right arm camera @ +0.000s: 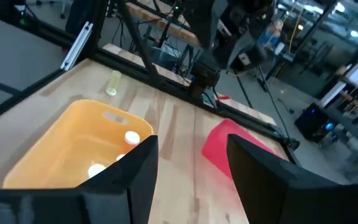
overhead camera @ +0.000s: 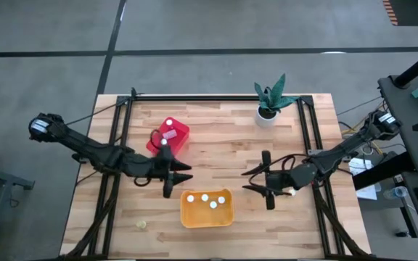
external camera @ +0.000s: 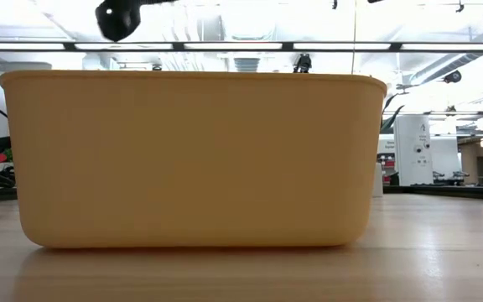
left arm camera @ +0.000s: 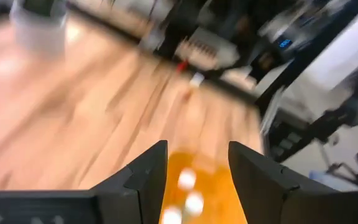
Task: Pick and place medicine bottles into bin by pill shape (circle, oval)
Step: Put the yellow tablet bottle into the yellow bin
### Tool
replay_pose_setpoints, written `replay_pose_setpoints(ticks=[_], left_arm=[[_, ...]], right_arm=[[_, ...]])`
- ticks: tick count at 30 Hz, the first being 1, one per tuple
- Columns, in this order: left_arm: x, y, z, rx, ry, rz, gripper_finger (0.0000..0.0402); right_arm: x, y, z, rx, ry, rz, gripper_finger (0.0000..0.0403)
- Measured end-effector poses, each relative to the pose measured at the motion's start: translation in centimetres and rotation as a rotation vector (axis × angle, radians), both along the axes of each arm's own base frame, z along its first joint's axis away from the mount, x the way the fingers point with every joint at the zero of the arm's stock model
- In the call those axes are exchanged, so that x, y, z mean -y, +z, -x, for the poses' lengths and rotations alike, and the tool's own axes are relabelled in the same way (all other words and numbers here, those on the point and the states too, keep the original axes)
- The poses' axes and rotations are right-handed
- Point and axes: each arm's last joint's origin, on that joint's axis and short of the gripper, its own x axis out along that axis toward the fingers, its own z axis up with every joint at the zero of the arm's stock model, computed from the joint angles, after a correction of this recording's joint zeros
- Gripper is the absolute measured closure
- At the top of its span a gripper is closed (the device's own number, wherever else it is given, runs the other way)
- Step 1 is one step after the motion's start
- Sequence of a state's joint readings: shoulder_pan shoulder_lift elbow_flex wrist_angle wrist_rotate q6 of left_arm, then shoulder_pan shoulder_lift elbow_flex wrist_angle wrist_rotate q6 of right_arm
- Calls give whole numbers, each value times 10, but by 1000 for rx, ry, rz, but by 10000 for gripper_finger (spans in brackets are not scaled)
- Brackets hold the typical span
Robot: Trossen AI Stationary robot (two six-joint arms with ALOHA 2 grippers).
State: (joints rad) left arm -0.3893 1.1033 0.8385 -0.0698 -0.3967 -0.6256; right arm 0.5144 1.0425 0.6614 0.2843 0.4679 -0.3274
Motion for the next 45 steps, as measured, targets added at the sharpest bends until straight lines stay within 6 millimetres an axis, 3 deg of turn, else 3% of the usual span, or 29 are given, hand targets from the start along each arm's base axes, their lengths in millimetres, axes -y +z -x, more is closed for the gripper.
replay_pose_setpoints(ticks=[10, 13, 18, 23, 28, 34, 38, 45], left_arm=[[12, 28, -12, -577, 78, 351, 247], [21, 29, -17, -780, 70, 494, 247], [52, 18, -20, -1017, 49, 615, 247], [89, 9, -8, -1112, 83, 659, 247], [129, 3, 21, -1164, 136, 672, 246], [166, -21, 55, -1149, 299, 635, 246], [180, -34, 66, -1170, 314, 609, 246], [175, -49, 67, -1131, 372, 551, 246]], right_arm=[[11, 3, 18, 74, 30, 21, 220], [14, 1, 25, 82, 36, 16, 220], [19, 1, 33, 109, 34, -7, 220], [22, -2, 39, 111, 34, -21, 220], [22, 0, 40, 126, 35, -25, 220], [21, 3, 39, 133, 55, -17, 220], [21, 5, 39, 137, 56, -15, 220], [21, 8, 38, 148, 60, 16, 220]])
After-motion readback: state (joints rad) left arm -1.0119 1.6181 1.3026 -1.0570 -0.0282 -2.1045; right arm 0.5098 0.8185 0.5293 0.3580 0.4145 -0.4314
